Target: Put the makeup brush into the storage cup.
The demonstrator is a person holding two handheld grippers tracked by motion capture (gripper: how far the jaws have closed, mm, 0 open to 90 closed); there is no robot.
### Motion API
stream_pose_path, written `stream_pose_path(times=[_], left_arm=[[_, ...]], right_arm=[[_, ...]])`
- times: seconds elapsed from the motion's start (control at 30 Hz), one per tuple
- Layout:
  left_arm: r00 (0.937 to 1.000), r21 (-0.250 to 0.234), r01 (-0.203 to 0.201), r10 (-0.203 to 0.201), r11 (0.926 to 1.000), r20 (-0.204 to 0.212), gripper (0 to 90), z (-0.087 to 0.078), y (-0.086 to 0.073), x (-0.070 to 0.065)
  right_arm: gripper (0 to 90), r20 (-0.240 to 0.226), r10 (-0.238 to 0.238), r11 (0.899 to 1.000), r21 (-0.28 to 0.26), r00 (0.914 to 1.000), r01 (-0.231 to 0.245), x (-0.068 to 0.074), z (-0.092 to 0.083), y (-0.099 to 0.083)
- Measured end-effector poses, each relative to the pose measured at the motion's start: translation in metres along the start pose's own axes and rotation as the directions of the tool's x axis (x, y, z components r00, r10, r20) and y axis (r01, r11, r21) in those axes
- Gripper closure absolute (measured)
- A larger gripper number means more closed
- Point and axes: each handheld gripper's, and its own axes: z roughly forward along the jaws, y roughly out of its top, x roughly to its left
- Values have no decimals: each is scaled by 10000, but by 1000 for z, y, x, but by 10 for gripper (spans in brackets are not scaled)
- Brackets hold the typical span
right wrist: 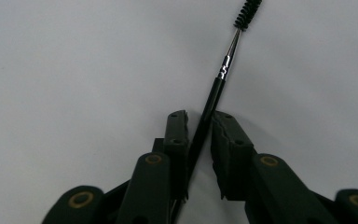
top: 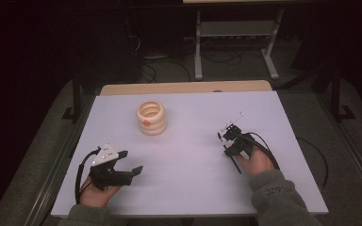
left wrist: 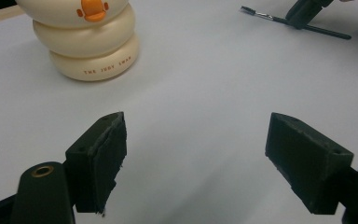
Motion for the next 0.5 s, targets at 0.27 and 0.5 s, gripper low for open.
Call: stream_pose_path(times=[0.27,0.5], left_arm=[[10000,0,2,-2,10000,12,203,0,0,0],[10000,17,-25,25,10000,-5,203,1,0,-1]], right_arm=[[800,-82,295,9996,41,9995,-294,-2,0,1],[800,-91,365,9993,48,9993,-365,-2,0,1]])
